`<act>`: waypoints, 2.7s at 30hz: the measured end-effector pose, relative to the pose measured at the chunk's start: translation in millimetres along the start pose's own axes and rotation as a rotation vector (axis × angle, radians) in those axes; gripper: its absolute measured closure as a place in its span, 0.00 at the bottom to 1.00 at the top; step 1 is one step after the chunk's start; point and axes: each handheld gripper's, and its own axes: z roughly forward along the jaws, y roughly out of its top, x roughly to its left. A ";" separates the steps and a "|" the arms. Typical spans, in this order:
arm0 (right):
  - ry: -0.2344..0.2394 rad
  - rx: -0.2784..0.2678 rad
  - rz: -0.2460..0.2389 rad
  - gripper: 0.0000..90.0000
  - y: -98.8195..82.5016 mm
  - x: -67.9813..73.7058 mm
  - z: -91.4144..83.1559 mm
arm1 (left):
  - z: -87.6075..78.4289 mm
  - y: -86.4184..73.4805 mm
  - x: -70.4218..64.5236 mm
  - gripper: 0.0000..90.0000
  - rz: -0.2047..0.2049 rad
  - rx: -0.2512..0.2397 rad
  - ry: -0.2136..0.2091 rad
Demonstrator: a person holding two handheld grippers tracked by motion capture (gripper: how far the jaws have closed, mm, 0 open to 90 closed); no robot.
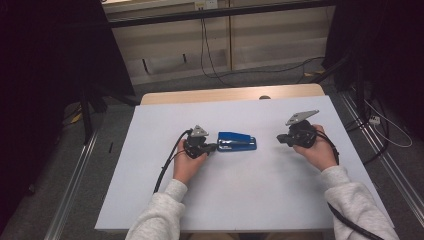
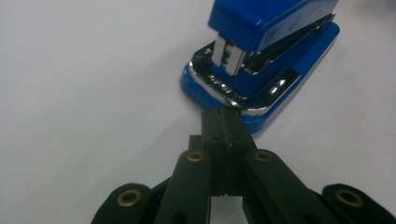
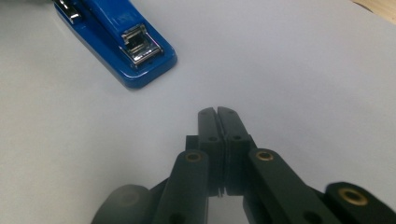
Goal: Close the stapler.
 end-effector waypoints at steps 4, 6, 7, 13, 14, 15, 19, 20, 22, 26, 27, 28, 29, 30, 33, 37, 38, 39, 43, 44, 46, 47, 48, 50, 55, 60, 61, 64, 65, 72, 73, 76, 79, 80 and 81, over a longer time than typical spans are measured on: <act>-0.002 -0.015 0.021 0.83 -1.2 -0.1 1.4 | -6.6 0.0 3.0 0.95 -0.027 -0.025 0.014; 0.001 -0.027 0.043 0.73 -2.3 -0.4 1.7 | -11.5 0.1 3.9 0.86 -0.051 -0.041 0.029; -0.015 -0.029 0.058 0.67 -2.6 -0.6 1.6 | -14.6 0.6 4.4 0.77 -0.057 -0.036 0.038; -0.010 -0.062 0.112 0.50 -4.0 0.2 -0.3 | -34.8 -1.8 4.8 0.48 -0.096 -0.087 0.013; -0.005 -0.069 0.125 0.45 -4.7 0.5 -0.6 | -38.1 -2.1 3.7 0.40 -0.095 -0.085 0.011; 0.000 -0.070 0.133 0.40 -5.3 1.0 -1.4 | -41.2 -2.7 2.7 0.38 -0.083 -0.088 0.004; 0.009 -0.084 0.171 0.30 -10.6 2.2 -9.7 | -53.4 -5.1 -1.1 0.28 -0.104 -0.111 -0.028; 0.016 -0.094 0.191 0.28 -12.5 2.2 -12.3 | -56.7 -6.0 -1.9 0.27 -0.112 -0.118 -0.029; 0.016 -0.111 0.215 0.26 -16.6 3.5 -18.4 | -62.6 -8.1 -3.1 0.24 -0.105 -0.126 -0.025; 0.010 -0.120 0.217 0.22 -22.4 8.3 -26.5 | -74.8 -13.7 -1.9 0.19 -0.128 -0.149 -0.016; 0.015 -0.123 0.222 0.22 -23.9 9.9 -28.4 | -77.7 -15.8 -1.1 0.18 -0.136 -0.159 -0.018; 0.019 -0.124 0.226 0.22 -25.4 11.9 -30.0 | -80.2 -17.7 -0.6 0.17 -0.140 -0.157 -0.017; 0.016 -0.126 0.222 0.21 -27.0 14.2 -31.4 | -82.8 -19.6 -0.1 0.15 -0.132 -0.153 -0.012; 0.014 -0.126 0.216 0.20 -28.6 16.9 -32.4 | -85.6 -21.5 -0.2 0.15 -0.133 -0.148 -0.011; 0.023 -0.115 0.198 0.18 -32.3 25.6 -33.8 | -92.8 -28.6 -2.0 0.13 -0.145 -0.171 -0.027; 0.038 -0.117 0.172 0.16 -34.5 34.4 -37.2 | -102.3 -38.5 -1.6 0.12 -0.158 -0.168 -0.018; 0.034 -0.116 0.167 0.16 -34.6 36.2 -38.8 | -104.9 -40.6 -0.6 0.12 -0.158 -0.163 -0.012; 0.035 -0.118 0.165 0.16 -34.8 37.7 -39.9 | -107.9 -43.0 -0.1 0.12 -0.165 -0.171 -0.007; 0.049 -0.127 0.164 0.15 -37.6 44.1 -43.8 | -117.4 -47.5 -0.4 0.11 -0.162 -0.183 0.012; 0.050 -0.124 0.159 0.15 -38.8 45.8 -44.4 | -119.6 -48.3 -1.1 0.11 -0.157 -0.186 0.013; 0.054 -0.116 0.159 0.14 -41.4 48.7 -45.5 | -123.6 -50.5 -2.1 0.11 -0.155 -0.192 0.016; 0.054 -0.117 0.155 0.14 -42.7 49.7 -46.1 | -125.3 -51.5 -2.6 0.11 -0.153 -0.195 0.017; 0.055 -0.116 0.156 0.14 -44.0 50.8 -46.9 | -126.7 -52.5 -3.4 0.11 -0.153 -0.195 0.017; 0.055 -0.117 0.160 0.14 -46.8 52.2 -47.9 | -128.7 -53.6 -5.6 0.11 -0.148 -0.186 0.021; 0.066 -0.108 0.167 0.14 -53.2 53.6 -52.2 | -133.4 -54.2 -12.3 0.10 -0.116 -0.180 0.015; 0.066 -0.107 0.163 0.14 -60.7 58.3 -57.9 | -137.8 -58.7 -13.2 0.10 -0.123 -0.189 0.004; 0.062 -0.108 0.160 0.14 -61.8 59.3 -59.0 | -139.1 -59.4 -13.0 0.10 -0.121 -0.188 0.010; 0.065 -0.110 0.160 0.14 -64.9 60.7 -61.3 | -142.4 -61.8 -12.8 0.10 -0.126 -0.199 0.009; 0.062 -0.110 0.161 0.14 -65.6 61.0 -62.1 | -143.7 -62.8 -12.8 0.10 -0.124 -0.193 0.012; 0.066 -0.122 0.160 0.15 -70.5 62.5 -67.0 | -149.3 -70.1 -12.5 0.10 -0.128 -0.187 0.020; 0.065 -0.122 0.156 0.15 -71.0 62.7 -67.7 | -149.9 -70.3 -13.2 0.10 -0.127 -0.187 0.019; 0.064 -0.124 0.164 0.15 -73.4 61.8 -69.4 | -152.7 -70.6 -15.3 0.10 -0.122 -0.189 0.017; 0.063 -0.128 0.161 0.15 -75.7 61.1 -71.4 | -155.9 -72.4 -15.6 0.10 -0.117 -0.188 0.014; 0.067 -0.126 0.162 0.15 -76.6 60.9 -72.1 | -157.0 -73.4 -15.4 0.10 -0.114 -0.185 0.015; 0.065 -0.123 0.162 0.15 -77.5 60.7 -72.8 | -157.8 -74.5 -15.0 0.09 -0.114 -0.187 0.017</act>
